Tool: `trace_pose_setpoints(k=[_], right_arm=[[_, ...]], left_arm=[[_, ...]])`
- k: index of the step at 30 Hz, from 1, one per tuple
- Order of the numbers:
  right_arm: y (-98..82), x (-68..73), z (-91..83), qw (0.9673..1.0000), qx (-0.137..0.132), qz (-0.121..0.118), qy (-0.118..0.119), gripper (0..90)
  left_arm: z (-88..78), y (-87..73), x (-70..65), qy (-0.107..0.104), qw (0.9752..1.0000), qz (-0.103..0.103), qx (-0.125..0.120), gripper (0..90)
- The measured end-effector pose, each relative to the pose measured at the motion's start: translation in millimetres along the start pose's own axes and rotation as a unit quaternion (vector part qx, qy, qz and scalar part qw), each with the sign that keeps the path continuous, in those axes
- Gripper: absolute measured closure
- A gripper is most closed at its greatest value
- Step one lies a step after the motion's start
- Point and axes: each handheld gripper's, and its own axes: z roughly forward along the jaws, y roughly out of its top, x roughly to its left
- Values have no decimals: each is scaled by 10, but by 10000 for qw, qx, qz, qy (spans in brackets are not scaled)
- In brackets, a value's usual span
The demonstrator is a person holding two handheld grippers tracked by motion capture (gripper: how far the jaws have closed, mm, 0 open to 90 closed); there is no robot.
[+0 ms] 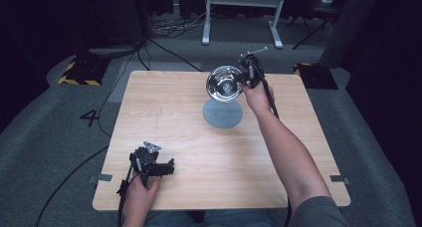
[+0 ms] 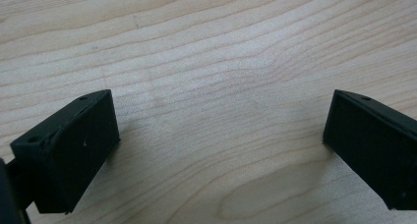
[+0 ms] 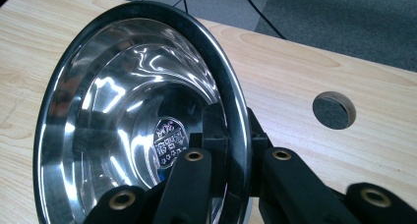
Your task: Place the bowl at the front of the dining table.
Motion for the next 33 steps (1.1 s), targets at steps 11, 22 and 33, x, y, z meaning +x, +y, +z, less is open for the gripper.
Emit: trace_pose_setpoints(k=[11,22,33], right_arm=[[-140,-40,246,9996,243,167,11,856],[-293,-50,437,9981,486,344,136,856],[-436,-35,600,9959,713,470,294,856]], left_arm=[[0,1,2,-2,10000,8,4,5],[0,1,1,2,10000,8,-1,5],[1,1,0,-1,10000,-4,-1,5]])
